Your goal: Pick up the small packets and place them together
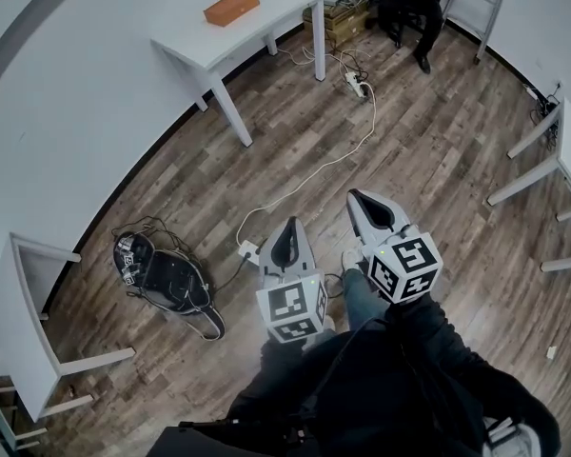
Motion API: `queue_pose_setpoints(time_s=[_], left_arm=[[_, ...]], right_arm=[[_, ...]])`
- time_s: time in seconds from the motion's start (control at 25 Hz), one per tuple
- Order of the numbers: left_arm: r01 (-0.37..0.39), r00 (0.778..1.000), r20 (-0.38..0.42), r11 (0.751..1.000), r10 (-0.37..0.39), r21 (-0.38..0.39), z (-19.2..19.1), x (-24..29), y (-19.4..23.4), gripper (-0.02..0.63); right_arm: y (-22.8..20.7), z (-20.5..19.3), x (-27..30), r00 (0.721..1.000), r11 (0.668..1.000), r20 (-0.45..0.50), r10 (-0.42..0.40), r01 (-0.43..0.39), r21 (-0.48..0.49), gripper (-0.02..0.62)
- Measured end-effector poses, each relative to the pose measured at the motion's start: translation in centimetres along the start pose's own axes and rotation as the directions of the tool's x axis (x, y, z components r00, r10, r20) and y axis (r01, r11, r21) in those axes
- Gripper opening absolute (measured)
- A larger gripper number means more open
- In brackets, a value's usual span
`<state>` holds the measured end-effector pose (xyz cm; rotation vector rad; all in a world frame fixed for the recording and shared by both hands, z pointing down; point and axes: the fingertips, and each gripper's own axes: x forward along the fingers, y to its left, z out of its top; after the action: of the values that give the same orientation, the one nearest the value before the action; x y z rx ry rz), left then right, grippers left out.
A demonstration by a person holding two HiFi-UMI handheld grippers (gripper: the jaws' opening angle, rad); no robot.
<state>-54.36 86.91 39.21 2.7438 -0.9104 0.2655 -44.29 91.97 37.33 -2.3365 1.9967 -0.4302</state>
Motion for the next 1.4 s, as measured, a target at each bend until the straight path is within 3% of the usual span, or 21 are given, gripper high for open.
queue_pose_setpoints(time_s=[0.44, 0.76, 1.08, 1.4], left_arm=[[-0.066, 0.997, 0.03, 0.998, 0.067, -0.022, 5.6, 15.0, -0.9, -0.002], [-0.118, 0.993, 0.027, 0.992, 0.119, -0.037, 7.5, 22.6, -1.0, -0.002], [-0.138, 0.99, 0.032, 0.99, 0.139, -0.028, 8.9, 27.6, 0.1, -0.002], [-0.114, 0.992, 0.043, 0.993, 0.115, -0.025, 11.2, 35.4, 4.5, -0.002]], right_arm=[[-11.2, 5.4, 11.0, 0.999, 0.999, -0.025, 0.036, -0.037, -0.033, 0.002], [-16.4, 7.4, 16.4, 0.994, 0.994, -0.039, 0.105, -0.106, -0.03, 0.002], [-19.3, 8.8, 21.2, 0.992, 0.992, -0.031, 0.121, -0.122, -0.027, 0.002], [-21.4, 10.8, 29.8, 0.995, 0.994, -0.013, 0.1, -0.101, -0.036, 0.002]])
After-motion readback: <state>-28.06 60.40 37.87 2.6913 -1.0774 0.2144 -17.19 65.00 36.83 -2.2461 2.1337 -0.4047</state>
